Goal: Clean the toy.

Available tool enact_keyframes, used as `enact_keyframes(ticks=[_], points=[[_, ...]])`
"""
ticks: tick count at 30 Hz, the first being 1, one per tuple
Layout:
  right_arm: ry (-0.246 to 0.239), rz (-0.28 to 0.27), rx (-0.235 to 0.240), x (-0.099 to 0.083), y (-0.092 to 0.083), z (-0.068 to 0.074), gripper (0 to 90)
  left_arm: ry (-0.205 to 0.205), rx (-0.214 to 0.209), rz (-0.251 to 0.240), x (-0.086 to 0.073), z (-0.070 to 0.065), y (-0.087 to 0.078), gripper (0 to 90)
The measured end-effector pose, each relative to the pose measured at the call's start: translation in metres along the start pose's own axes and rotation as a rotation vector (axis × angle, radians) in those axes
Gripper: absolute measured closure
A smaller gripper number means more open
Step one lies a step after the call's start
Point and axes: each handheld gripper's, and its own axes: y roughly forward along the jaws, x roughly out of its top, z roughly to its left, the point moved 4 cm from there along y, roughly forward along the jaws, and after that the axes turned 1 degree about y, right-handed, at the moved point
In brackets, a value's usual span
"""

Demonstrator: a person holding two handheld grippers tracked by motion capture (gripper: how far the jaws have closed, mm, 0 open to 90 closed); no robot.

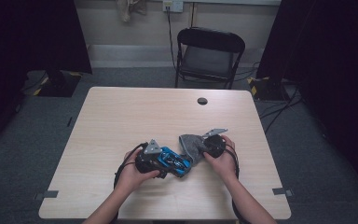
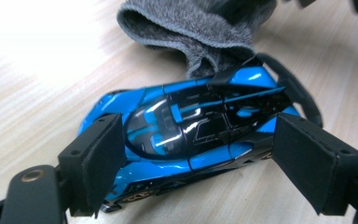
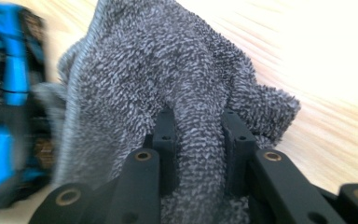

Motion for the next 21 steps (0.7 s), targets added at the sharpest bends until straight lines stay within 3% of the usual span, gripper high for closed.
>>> enact_keyframes(ticks=[2, 5, 8, 11, 21], points=[[-0.019, -0.001, 0.022, 0.002, -0.004, 0.005, 72.0, 0.011, 0.011, -0.002, -0.001, 0.000, 0.005, 17.2], [-0.039, -0.004, 0.102, 0.003, -0.004, 0.014, 72.2, 0.014, 0.006, 0.010, 0.000, 0.000, 0.006, 13.8], [-0.057, 0.011, 0.136, 0.002, 0.000, 0.023, 73.4, 0.017, 0.006, 0.007, -0.001, 0.001, 0.006, 13.2], [-0.063, 0.020, 0.151, 0.001, 0.002, 0.029, 74.4, 0.020, 0.002, 0.002, -0.001, 0.001, 0.006, 13.0], [-0.018, 0.029, 0.182, -0.008, -0.008, 0.031, 75.2, 0.025, -0.025, -0.010, 0.000, 0.000, 0.008, 10.7]])
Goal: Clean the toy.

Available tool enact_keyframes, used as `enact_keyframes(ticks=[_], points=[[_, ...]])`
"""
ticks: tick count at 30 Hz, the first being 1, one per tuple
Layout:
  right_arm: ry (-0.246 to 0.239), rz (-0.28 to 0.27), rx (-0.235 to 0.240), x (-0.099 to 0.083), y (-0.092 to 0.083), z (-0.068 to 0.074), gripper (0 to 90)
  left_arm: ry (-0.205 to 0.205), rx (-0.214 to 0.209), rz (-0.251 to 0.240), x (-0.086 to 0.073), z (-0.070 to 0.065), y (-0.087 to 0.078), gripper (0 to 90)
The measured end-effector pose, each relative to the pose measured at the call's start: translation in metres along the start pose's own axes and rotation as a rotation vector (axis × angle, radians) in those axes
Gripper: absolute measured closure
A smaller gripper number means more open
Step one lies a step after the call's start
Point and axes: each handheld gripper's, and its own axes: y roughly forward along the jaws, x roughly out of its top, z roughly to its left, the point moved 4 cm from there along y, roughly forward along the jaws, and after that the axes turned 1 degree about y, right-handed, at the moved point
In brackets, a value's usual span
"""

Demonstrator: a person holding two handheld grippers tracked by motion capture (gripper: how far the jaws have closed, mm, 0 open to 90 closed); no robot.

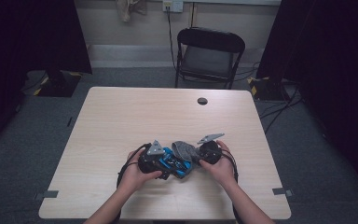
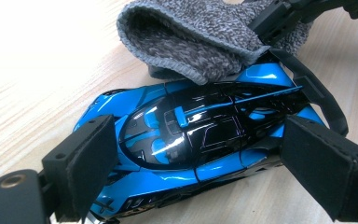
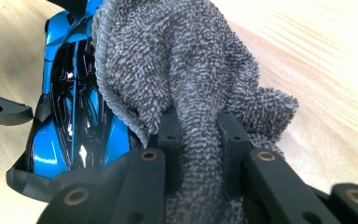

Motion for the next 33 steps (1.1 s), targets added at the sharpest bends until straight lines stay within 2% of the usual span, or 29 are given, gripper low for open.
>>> enact_keyframes(ticks=[7, 19, 23, 26, 28, 33], points=[[-0.001, -0.001, -0.038, 0.008, 0.006, -0.001, 74.6, 0.022, 0.000, 0.010, 0.000, -0.001, 0.000, 10.6], [-0.005, -0.012, -0.041, 0.037, 0.028, 0.003, 74.4, 0.028, -0.001, 0.005, -0.001, -0.001, 0.000, 11.3], [0.013, -0.015, -0.053, 0.047, 0.034, 0.004, 74.3, 0.023, -0.001, -0.001, -0.001, -0.001, -0.001, 13.1], [0.055, -0.037, -0.069, 0.052, 0.035, 0.001, 74.2, 0.018, -0.005, -0.008, -0.001, 0.000, -0.002, 14.3], [0.077, -0.054, -0.098, 0.055, 0.033, -0.002, 74.1, 0.019, -0.007, -0.009, -0.002, 0.001, -0.002, 14.9], [0.083, -0.061, -0.126, 0.054, 0.024, -0.012, 73.8, 0.019, -0.007, -0.009, -0.002, 0.001, -0.002, 15.0]])
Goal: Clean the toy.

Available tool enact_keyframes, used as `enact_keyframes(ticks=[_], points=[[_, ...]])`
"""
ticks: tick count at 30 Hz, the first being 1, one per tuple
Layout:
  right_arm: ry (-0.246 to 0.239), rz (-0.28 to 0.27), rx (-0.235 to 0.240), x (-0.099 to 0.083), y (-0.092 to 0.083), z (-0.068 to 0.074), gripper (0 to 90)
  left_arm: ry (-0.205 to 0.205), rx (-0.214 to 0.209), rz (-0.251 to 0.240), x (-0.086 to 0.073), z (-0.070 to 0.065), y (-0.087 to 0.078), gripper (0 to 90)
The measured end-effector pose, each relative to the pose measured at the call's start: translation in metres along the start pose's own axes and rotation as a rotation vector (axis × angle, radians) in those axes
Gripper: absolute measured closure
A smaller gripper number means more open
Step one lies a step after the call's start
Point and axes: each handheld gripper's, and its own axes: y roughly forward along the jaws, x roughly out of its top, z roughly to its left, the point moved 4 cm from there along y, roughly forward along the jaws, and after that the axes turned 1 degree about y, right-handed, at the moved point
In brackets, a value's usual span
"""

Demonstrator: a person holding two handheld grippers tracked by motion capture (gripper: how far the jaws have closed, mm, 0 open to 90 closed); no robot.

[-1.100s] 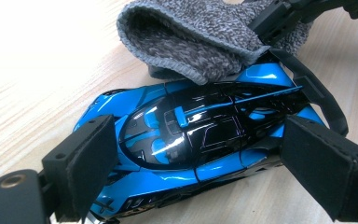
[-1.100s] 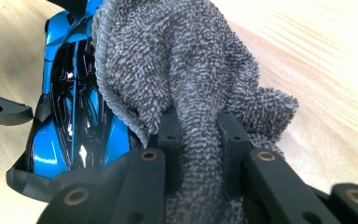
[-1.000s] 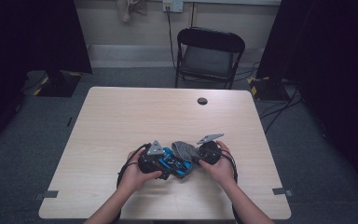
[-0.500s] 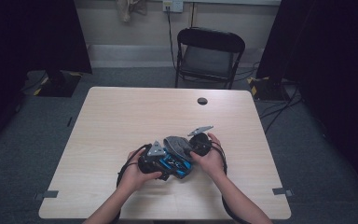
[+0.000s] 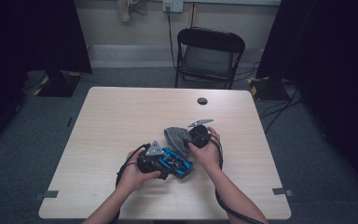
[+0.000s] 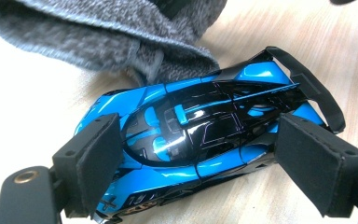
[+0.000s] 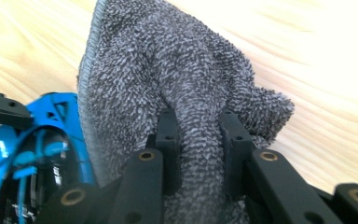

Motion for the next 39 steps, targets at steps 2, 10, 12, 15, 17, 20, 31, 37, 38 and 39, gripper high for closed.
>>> enact_keyframes(ticks=[2, 10, 12, 15, 17, 20, 31, 37, 38, 39], points=[[0.004, -0.003, -0.005, -0.002, -0.004, -0.005, 73.6, 0.000, 0.000, 0.001, 0.000, 0.000, 0.000, 15.0], [0.024, -0.019, -0.042, -0.009, -0.018, -0.022, 73.4, -0.001, 0.001, 0.001, 0.000, 0.000, 0.000, 15.0], [0.038, -0.025, -0.049, -0.009, -0.020, -0.027, 73.2, 0.000, 0.000, 0.002, 0.000, 0.000, 0.000, 15.0], [0.055, -0.032, -0.052, -0.009, -0.022, -0.031, 72.7, 0.000, 0.000, 0.002, 0.000, 0.000, 0.000, 15.0], [0.057, -0.022, -0.067, -0.011, -0.022, -0.033, 72.6, 0.000, -0.001, 0.002, 0.000, 0.000, 0.000, 15.2], [0.061, -0.019, -0.076, -0.014, -0.021, -0.036, 72.6, -0.003, -0.003, -0.001, 0.000, 0.001, 0.000, 15.3], [-0.004, 0.043, -0.077, -0.040, -0.028, -0.040, 65.6, -0.010, 0.002, 0.008, -0.001, 0.002, -0.001, 15.2], [-0.053, 0.041, -0.055, -0.054, -0.035, -0.035, 51.9, -0.010, 0.002, 0.007, -0.001, 0.002, -0.001, 15.2], [-0.060, 0.036, -0.047, -0.054, -0.036, -0.035, 48.1, -0.009, 0.002, 0.008, -0.001, 0.003, -0.001, 15.2], [-0.067, 0.030, -0.044, -0.055, -0.037, -0.035, 45.1, -0.009, 0.002, 0.009, -0.001, 0.003, -0.001, 15.2]])
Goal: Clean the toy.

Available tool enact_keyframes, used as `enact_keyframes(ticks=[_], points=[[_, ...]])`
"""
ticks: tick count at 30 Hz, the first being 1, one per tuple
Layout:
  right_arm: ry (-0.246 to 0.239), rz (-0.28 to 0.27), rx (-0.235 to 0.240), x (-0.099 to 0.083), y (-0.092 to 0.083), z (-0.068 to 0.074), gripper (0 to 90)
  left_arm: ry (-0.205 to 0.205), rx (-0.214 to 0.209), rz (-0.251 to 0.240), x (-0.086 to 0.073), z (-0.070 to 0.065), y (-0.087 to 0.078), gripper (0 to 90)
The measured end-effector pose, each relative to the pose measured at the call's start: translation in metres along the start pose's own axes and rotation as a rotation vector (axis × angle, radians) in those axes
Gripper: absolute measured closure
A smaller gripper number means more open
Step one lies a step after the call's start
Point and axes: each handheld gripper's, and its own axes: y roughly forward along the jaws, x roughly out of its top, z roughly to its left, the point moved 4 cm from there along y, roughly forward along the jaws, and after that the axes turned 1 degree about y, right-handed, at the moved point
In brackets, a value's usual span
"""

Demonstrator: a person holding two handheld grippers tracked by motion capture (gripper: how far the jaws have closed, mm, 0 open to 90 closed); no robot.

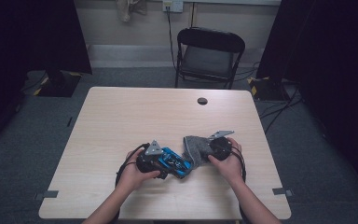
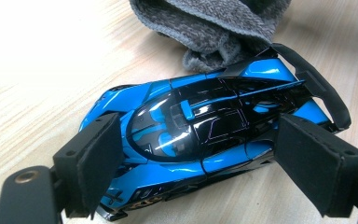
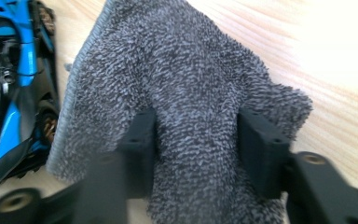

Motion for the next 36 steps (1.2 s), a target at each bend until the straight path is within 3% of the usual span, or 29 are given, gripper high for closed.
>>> enact_keyframes(ticks=[4, 9, 14, 17, 19, 21, 25, 30, 36], points=[[-0.006, -0.043, -0.014, 0.006, -0.005, -0.004, 32.2, 0.000, 0.001, 0.003, 0.000, 0.000, 0.000, 14.9], [-0.043, -0.078, -0.006, 0.020, -0.008, -0.006, 26.8, 0.000, -0.001, 0.005, 0.000, 0.000, 0.000, 14.9], [-0.092, 0.001, 0.013, 0.014, 0.012, 0.000, 26.2, 0.001, -0.002, 0.003, 0.000, 0.000, 0.000, 15.1], [-0.083, 0.013, 0.000, 0.007, 0.021, 0.002, 27.0, -0.001, -0.003, 0.000, 0.000, 0.001, 0.000, 15.2], [-0.065, 0.018, -0.011, 0.006, 0.021, 0.001, 31.6, 0.000, -0.002, -0.001, 0.000, 0.001, 0.000, 15.2], [-0.067, 0.028, -0.001, 0.005, 0.020, 0.004, 46.9, 0.000, -0.002, -0.001, 0.000, 0.001, 0.000, 15.2], [-0.056, 0.049, -0.001, 0.006, 0.018, 0.006, 66.6, -0.002, -0.002, -0.002, 0.000, 0.000, 0.000, 15.2], [-0.022, 0.062, -0.018, 0.010, 0.016, 0.006, 72.1, -0.004, -0.002, -0.001, 0.000, 0.001, 0.000, 15.1], [0.047, -0.035, -0.012, 0.039, 0.009, 0.006, 72.4, -0.014, -0.008, -0.004, 0.000, 0.002, 0.000, 15.1]])
